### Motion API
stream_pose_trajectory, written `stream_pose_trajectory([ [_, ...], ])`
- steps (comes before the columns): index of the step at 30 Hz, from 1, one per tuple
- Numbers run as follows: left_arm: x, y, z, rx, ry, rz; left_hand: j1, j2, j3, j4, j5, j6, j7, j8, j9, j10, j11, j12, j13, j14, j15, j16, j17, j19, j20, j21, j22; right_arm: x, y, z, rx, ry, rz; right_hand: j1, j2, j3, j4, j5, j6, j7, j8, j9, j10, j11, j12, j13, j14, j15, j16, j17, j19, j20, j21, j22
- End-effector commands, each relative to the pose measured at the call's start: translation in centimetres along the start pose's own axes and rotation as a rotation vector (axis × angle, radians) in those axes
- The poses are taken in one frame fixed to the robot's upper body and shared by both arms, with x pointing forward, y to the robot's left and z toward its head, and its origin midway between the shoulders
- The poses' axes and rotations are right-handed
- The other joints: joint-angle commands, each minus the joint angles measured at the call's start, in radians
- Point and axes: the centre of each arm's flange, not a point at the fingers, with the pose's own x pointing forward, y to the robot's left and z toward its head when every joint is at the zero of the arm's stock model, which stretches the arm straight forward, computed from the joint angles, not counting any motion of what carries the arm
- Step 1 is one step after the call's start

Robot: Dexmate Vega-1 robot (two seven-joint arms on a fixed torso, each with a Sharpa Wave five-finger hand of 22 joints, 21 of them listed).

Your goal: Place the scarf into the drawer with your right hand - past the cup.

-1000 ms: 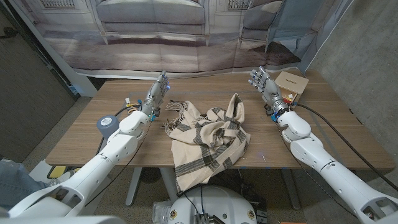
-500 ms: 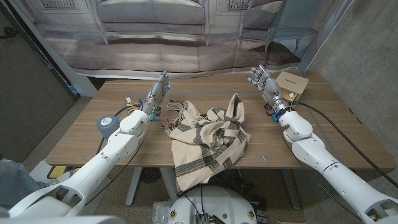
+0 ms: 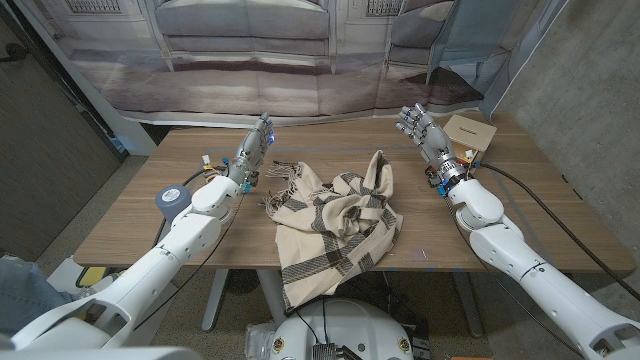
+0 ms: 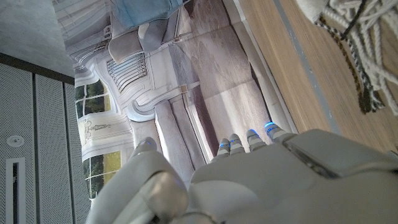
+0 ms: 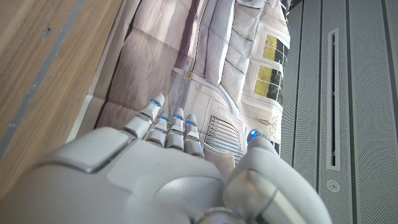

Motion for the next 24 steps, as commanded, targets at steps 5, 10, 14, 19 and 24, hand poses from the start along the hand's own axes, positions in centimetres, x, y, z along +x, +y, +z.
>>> stream_pose_trajectory([
  [5,-0.3,-0.1,0.5,0.003,-0.004,0.006,0.007,0.009,-0.006,-0.002,0.007,-0.035,-0.008,-0.001,0.006,0.005,0.001,0.001,0.002,0.009,-0.001,0.003,0.003,-0.005,0.007,-0.007,0.001,0.0,0.9,1.2,-0.026,-0.064,0.04,0.003,0.008,0.004,-0.006,-0.003,0.008,-0.002,-0.001,0.005,0.003,-0.003,-0.007,0.003,0.0,0.0,-0.001,0.006,-0.003,-0.012,0.002,0.002],
  [10,-0.3,-0.1,0.7,0.014,0.0,0.002,0.008,0.009,-0.007,-0.002,0.007,-0.033,-0.008,-0.001,0.006,0.01,0.001,0.001,0.002,0.012,-0.001,0.003,0.003,-0.003,0.008,-0.008,0.001,-0.3,1.2,1.8,-0.03,-0.083,0.052,0.004,0.008,0.004,-0.007,-0.003,0.009,-0.002,-0.001,0.006,0.005,-0.004,-0.006,0.003,0.0,0.0,-0.001,0.006,-0.002,-0.012,0.003,0.002],
  [14,-0.2,-0.1,0.8,0.003,-0.007,-0.001,0.008,0.01,-0.008,-0.003,0.008,-0.032,-0.007,-0.002,0.006,0.011,0.001,0.0,0.002,0.012,-0.002,0.002,0.003,-0.003,0.008,-0.009,0.001,-0.4,1.4,2.2,-0.038,-0.094,0.064,0.004,0.009,0.004,-0.008,-0.003,0.011,-0.002,-0.001,0.006,0.007,-0.005,-0.006,0.003,0.001,-0.001,-0.001,0.006,-0.002,-0.012,0.003,0.002],
  [19,-0.3,-0.1,0.9,-0.004,-0.026,0.002,0.009,0.01,-0.009,-0.003,0.007,-0.03,-0.007,-0.003,0.006,0.012,0.001,-0.001,0.002,0.014,-0.001,0.001,0.003,-0.002,0.008,-0.01,0.001,-0.7,1.9,2.9,-0.068,-0.111,0.082,0.004,0.009,0.003,-0.009,-0.004,0.013,-0.003,-0.001,0.006,0.012,-0.008,-0.004,0.004,0.004,-0.002,0.0,0.006,-0.005,-0.008,0.001,0.002],
  [24,-0.3,-0.1,0.9,0.0,-0.019,-0.007,0.011,0.012,-0.012,-0.003,0.007,-0.024,-0.004,-0.003,0.006,0.019,0.001,-0.001,0.002,0.025,0.002,0.003,0.003,0.017,-0.002,-0.006,0.001,-1.0,2.2,3.2,-0.074,-0.124,0.091,0.005,0.009,0.003,-0.01,-0.004,0.014,-0.005,-0.001,0.006,0.013,-0.006,-0.004,0.004,0.004,-0.005,0.0,0.006,-0.007,-0.007,0.001,0.002],
])
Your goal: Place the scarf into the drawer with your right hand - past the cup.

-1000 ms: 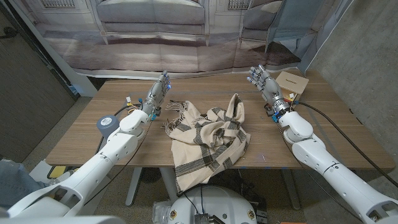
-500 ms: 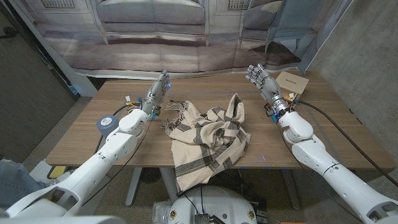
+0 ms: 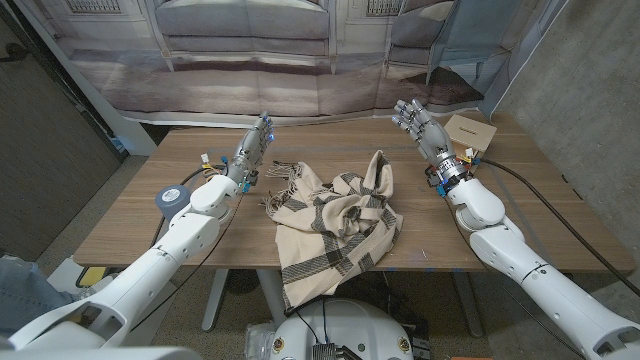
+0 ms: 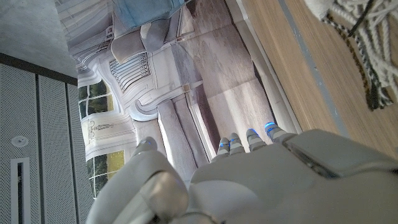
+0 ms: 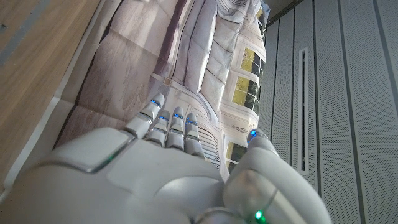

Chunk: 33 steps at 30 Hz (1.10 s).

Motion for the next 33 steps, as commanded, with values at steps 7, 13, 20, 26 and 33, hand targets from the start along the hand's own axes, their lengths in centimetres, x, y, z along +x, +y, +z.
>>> stream_pose_trajectory([
  [7,-0.2,0.1,0.1,-0.002,-0.001,-0.003,0.009,0.009,-0.011,0.0,0.008,-0.019,-0.003,-0.004,0.006,0.017,0.006,-0.001,0.002,0.019,0.003,0.003,0.003,0.029,-0.014,0.003,0.001,-0.6,1.2,1.5,-0.039,-0.061,0.036,0.006,0.009,0.0,-0.009,-0.004,0.012,-0.002,-0.001,0.006,0.009,-0.001,-0.005,0.004,0.005,-0.005,0.0,0.006,-0.005,-0.003,0.0,0.002],
  [13,-0.1,0.1,0.0,-0.006,0.003,-0.007,0.01,0.009,-0.012,0.0,0.008,-0.016,-0.002,-0.004,0.006,0.019,0.005,-0.001,0.002,0.02,0.002,0.002,0.003,0.029,-0.013,0.0,0.001,-0.5,1.8,1.8,-0.074,-0.084,0.048,0.006,0.009,0.0,-0.01,-0.004,0.015,-0.003,-0.001,0.006,0.009,-0.002,-0.005,0.004,0.005,-0.006,0.0,0.006,-0.005,-0.004,0.0,0.002],
  [20,0.0,0.0,0.1,0.001,0.004,-0.011,0.011,0.01,-0.013,-0.001,0.008,-0.015,-0.002,-0.005,0.006,0.019,0.005,-0.003,0.002,0.02,0.002,0.001,0.003,0.027,-0.01,-0.002,0.001,-0.7,2.3,2.3,-0.12,-0.101,0.057,0.007,0.009,0.0,-0.012,-0.004,0.017,-0.007,0.0,0.006,0.01,-0.002,-0.005,0.004,0.005,-0.007,-0.001,0.005,-0.005,-0.003,0.0,0.002],
  [26,0.0,0.0,0.3,0.002,-0.004,-0.008,0.012,0.01,-0.014,-0.001,0.008,-0.014,-0.003,-0.005,0.006,0.022,0.004,-0.002,0.002,0.021,0.001,0.001,0.003,0.026,-0.007,-0.004,0.001,-0.7,2.6,2.5,-0.14,-0.113,0.067,0.009,0.009,0.0,-0.013,-0.004,0.02,-0.009,0.0,0.006,0.012,-0.003,-0.005,0.004,0.005,-0.009,-0.001,0.005,-0.006,-0.003,0.0,0.001],
  [33,0.0,0.1,0.1,-0.001,-0.001,-0.006,0.013,0.011,-0.015,-0.001,0.008,-0.011,-0.004,-0.006,0.006,0.022,0.003,-0.004,0.002,0.022,0.0,0.0,0.003,0.027,-0.006,-0.005,0.001,-0.7,3.0,2.9,-0.163,-0.129,0.079,0.01,0.009,-0.001,-0.015,-0.003,0.025,-0.012,0.001,0.006,0.014,-0.005,-0.005,0.004,0.006,-0.01,-0.001,0.005,-0.007,-0.003,-0.001,0.001],
])
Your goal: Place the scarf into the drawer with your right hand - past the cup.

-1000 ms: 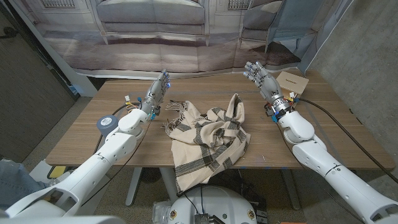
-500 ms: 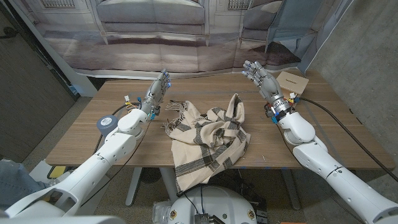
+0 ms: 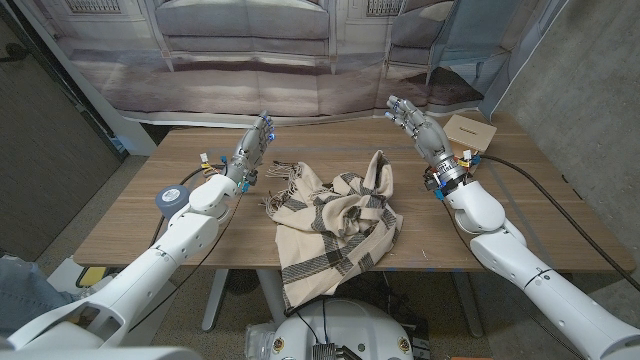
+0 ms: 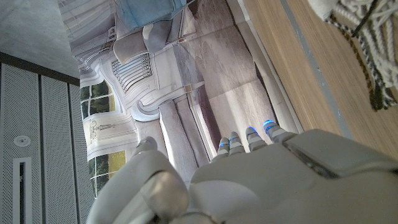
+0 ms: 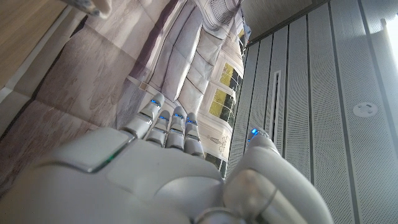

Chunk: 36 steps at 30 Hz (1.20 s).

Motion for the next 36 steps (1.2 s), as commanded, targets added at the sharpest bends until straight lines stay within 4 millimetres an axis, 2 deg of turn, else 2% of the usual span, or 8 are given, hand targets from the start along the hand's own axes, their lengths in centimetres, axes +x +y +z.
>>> stream_pose_trajectory([
  [1,0.0,0.0,-0.1,0.001,0.001,0.001,0.009,0.007,-0.007,-0.001,0.008,-0.01,-0.004,0.002,0.006,0.003,-0.002,-0.004,0.002,0.0,0.0,0.0,0.003,-0.004,0.004,-0.006,0.003,0.1,0.8,0.8,-0.058,-0.032,0.023,0.005,0.003,0.001,-0.009,-0.003,0.01,0.002,0.001,0.006,0.011,-0.001,-0.005,0.004,0.001,-0.005,-0.001,0.005,-0.003,-0.007,-0.001,0.001],
  [18,0.4,0.1,-0.2,-0.001,0.009,-0.008,0.011,0.009,-0.011,-0.002,0.008,-0.006,-0.006,0.0,0.006,0.006,-0.005,-0.006,0.003,0.004,0.002,-0.001,0.003,-0.004,0.009,-0.01,0.003,0.0,1.3,1.0,-0.089,-0.055,0.046,0.007,0.001,-0.001,-0.013,-0.001,0.02,-0.005,0.002,0.006,0.023,-0.011,-0.002,0.004,0.01,-0.013,0.002,0.005,0.011,-0.012,0.005,0.001],
  [36,0.8,0.0,0.0,-0.004,0.002,-0.022,0.014,0.011,-0.016,-0.002,0.008,0.0,-0.004,-0.001,0.006,0.01,0.0,-0.009,0.003,0.008,0.006,-0.003,0.003,-0.003,0.01,-0.015,0.003,-0.3,2.3,2.3,-0.164,-0.074,0.085,0.007,-0.001,-0.004,-0.016,0.002,0.023,-0.01,0.001,0.006,0.029,-0.016,-0.001,0.004,0.018,-0.02,0.003,0.005,0.019,-0.012,0.007,0.001],
])
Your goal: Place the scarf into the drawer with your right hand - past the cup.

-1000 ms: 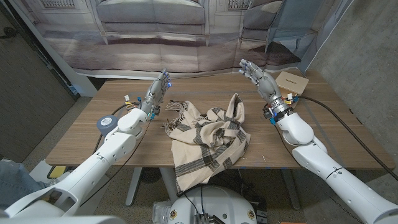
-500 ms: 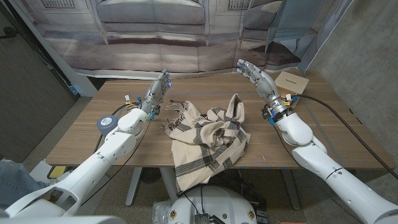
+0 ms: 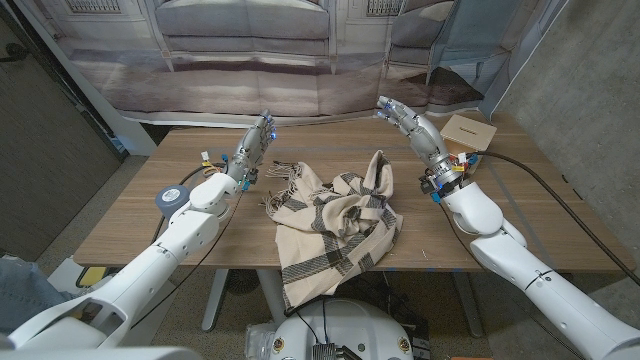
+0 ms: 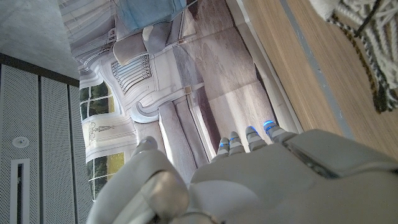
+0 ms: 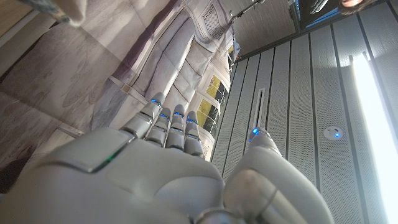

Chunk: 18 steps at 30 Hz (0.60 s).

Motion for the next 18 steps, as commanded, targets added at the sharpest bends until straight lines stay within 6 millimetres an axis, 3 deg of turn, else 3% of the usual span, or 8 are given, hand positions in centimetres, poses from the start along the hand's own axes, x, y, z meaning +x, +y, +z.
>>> stream_pose_trajectory([
  [1,0.3,0.0,0.1,-0.003,-0.002,-0.009,0.009,0.006,-0.003,0.002,0.008,-0.003,0.0,-0.001,0.001,0.005,0.005,-0.004,0.003,0.004,0.001,-0.002,0.002,-0.002,0.009,-0.002,0.003,-0.1,0.5,0.8,-0.049,-0.011,0.024,0.007,-0.001,0.003,-0.009,0.003,0.005,-0.003,0.001,0.001,0.011,0.002,-0.001,0.004,0.005,-0.007,0.003,0.005,0.009,-0.014,0.006,0.003],
  [18,0.5,-0.4,0.1,0.0,-0.006,-0.015,0.01,0.008,-0.007,0.002,0.008,0.0,0.001,-0.003,0.001,0.006,0.006,-0.006,0.003,0.003,-0.002,-0.005,0.002,-0.001,0.01,-0.006,0.003,-0.7,1.0,2.0,-0.127,-0.032,0.03,0.008,-0.003,0.001,-0.012,0.006,0.007,-0.007,0.0,0.001,0.013,0.0,-0.002,0.004,0.007,-0.008,0.002,0.005,0.012,-0.013,0.006,0.002],
])
